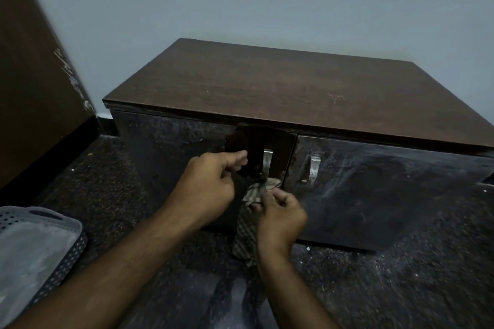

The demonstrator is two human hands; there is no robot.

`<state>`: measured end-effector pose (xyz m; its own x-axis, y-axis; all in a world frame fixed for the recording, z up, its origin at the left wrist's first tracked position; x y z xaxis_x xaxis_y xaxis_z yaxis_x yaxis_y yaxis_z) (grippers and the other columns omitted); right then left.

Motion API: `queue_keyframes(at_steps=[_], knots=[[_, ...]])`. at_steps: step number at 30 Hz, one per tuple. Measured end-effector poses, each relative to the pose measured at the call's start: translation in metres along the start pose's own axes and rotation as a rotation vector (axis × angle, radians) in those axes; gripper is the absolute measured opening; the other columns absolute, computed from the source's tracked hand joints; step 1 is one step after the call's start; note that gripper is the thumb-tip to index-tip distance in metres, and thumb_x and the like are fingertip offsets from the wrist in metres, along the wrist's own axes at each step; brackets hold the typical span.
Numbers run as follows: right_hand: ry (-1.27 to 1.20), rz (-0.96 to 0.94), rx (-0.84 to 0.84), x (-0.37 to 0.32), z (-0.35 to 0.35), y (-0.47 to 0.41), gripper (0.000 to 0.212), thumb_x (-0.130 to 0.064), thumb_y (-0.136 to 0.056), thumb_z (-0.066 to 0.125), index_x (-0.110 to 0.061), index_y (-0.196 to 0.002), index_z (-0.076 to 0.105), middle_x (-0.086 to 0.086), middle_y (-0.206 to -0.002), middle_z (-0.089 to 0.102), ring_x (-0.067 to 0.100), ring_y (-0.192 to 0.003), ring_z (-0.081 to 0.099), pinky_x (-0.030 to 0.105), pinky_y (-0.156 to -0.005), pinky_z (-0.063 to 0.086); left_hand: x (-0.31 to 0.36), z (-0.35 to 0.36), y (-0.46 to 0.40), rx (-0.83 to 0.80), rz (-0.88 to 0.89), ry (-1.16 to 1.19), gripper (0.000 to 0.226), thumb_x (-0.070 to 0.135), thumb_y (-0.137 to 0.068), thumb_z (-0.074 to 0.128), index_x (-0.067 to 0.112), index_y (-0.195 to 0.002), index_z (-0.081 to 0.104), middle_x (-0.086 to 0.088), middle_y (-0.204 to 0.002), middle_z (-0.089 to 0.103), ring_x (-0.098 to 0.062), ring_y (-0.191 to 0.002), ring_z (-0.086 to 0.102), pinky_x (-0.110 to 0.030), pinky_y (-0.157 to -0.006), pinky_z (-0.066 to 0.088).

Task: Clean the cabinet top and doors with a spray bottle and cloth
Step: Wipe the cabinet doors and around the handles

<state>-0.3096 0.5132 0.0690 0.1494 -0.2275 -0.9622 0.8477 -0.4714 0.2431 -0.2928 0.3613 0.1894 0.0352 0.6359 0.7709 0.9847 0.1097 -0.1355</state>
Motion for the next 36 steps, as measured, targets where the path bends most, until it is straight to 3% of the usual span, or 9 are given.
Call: queue_keyframes(at_steps=[4, 8, 13, 18, 24, 27, 30, 33, 36], knots=[[-0.334, 0.344, -0.051, 0.015, 0.026, 0.019, 0.006, 0.007, -0.088, 0.069, 0.001, -0.088, 0.067, 0.017, -0.081, 0.073, 0.023, -0.072, 0.072, 0.034, -0.067, 0.062, -0.010, -0.003, 0.004, -0.060, -0.033, 0.003, 0.071, -0.015, -0.078, 0.050, 0.023, -0.137, 0.054, 0.016, -0.127, 0.063, 0.006, -0.118, 0.054, -0.022, -0.104, 0.044], [-0.578, 0.536, -0.126, -0.006, 0.050, 0.040, 0.011, 0.010, -0.087, 0.068, 0.006, -0.096, 0.065, 0.020, -0.086, 0.072, 0.029, -0.080, 0.074, 0.035, -0.068, 0.062, -0.013, -0.010, 0.008, -0.049, -0.056, -0.011, 0.071, -0.015, -0.078, 0.051, 0.024, -0.137, 0.054, 0.014, -0.129, 0.063, 0.006, -0.119, 0.054, -0.016, -0.102, 0.042], [-0.692, 0.630, -0.131, -0.013, 0.051, 0.045, 0.015, 0.006, -0.088, 0.069, 0.007, -0.102, 0.064, 0.022, -0.093, 0.071, 0.032, -0.086, 0.072, 0.037, -0.070, 0.062, -0.002, -0.019, 0.012, 0.000, -0.013, -0.006, 0.072, -0.016, -0.079, 0.052, 0.026, -0.137, 0.054, 0.019, -0.127, 0.061, 0.009, -0.118, 0.052, -0.013, -0.101, 0.040], [-0.769, 0.743, -0.176, -0.009, 0.053, 0.047, 0.012, 0.005, -0.090, 0.065, 0.008, -0.102, 0.065, 0.024, -0.107, 0.069, 0.029, -0.098, 0.068, 0.040, -0.084, 0.056, -0.005, -0.017, 0.013, -0.015, -0.028, -0.014, 0.069, -0.015, -0.080, 0.052, 0.027, -0.135, 0.056, 0.017, -0.125, 0.063, 0.008, -0.116, 0.054, -0.016, -0.103, 0.041], [-0.787, 0.703, -0.201, -0.012, 0.051, 0.042, 0.014, 0.006, -0.089, 0.066, 0.008, -0.103, 0.066, 0.021, -0.102, 0.072, 0.026, -0.093, 0.071, 0.032, -0.064, 0.061, -0.005, -0.009, 0.011, -0.024, -0.013, 0.000, 0.070, -0.013, -0.078, 0.055, 0.031, -0.134, 0.057, 0.020, -0.123, 0.062, 0.006, -0.114, 0.055, -0.015, -0.099, 0.044], [-0.699, 0.651, -0.158, 0.003, 0.036, 0.031, 0.016, 0.011, -0.092, 0.057, 0.010, -0.106, 0.065, 0.022, -0.108, 0.070, 0.029, -0.099, 0.069, 0.031, -0.068, 0.056, -0.006, 0.010, 0.013, -0.165, -0.001, -0.014, 0.075, -0.009, -0.074, 0.055, 0.035, -0.135, 0.055, 0.018, -0.127, 0.062, 0.001, -0.117, 0.056, -0.028, -0.102, 0.049], [-0.663, 0.614, -0.089, 0.002, 0.022, 0.015, 0.023, 0.012, -0.095, 0.050, 0.013, -0.116, 0.060, 0.025, -0.113, 0.067, 0.035, -0.111, 0.065, 0.033, -0.072, 0.056, 0.005, 0.026, 0.009, -0.212, 0.036, -0.044, 0.075, -0.011, -0.074, 0.053, 0.026, -0.139, 0.052, 0.012, -0.136, 0.057, 0.002, -0.124, 0.051, -0.021, -0.107, 0.042], [-0.595, 0.541, -0.032, -0.012, 0.008, 0.015, 0.017, 0.012, -0.093, 0.056, 0.009, -0.108, 0.064, 0.023, -0.101, 0.070, 0.032, -0.100, 0.070, 0.038, -0.084, 0.058, 0.011, 0.032, 0.007, -0.196, 0.041, -0.083, 0.073, -0.010, -0.077, 0.052, 0.021, -0.143, 0.048, 0.009, -0.138, 0.055, -0.001, -0.124, 0.050, -0.017, -0.105, 0.040], [-0.540, 0.366, 0.021, -0.032, -0.002, 0.017, 0.015, 0.012, -0.088, 0.063, 0.001, -0.097, 0.067, 0.017, -0.087, 0.073, 0.027, -0.087, 0.074, 0.037, -0.084, 0.060, 0.007, 0.034, 0.007, -0.226, 0.022, -0.063, 0.071, -0.007, -0.078, 0.054, 0.022, -0.143, 0.048, 0.011, -0.131, 0.058, 0.001, -0.119, 0.052, -0.015, -0.100, 0.042]])
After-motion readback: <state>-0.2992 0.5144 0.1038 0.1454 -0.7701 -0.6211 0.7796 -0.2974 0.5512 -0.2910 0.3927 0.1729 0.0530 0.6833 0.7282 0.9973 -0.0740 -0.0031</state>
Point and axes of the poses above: each hand's wrist, its own y-axis away from the middle knuckle, its own z-axis out of the palm, x = y × z, the point moved 7 cm from there along -y, towards the middle knuckle
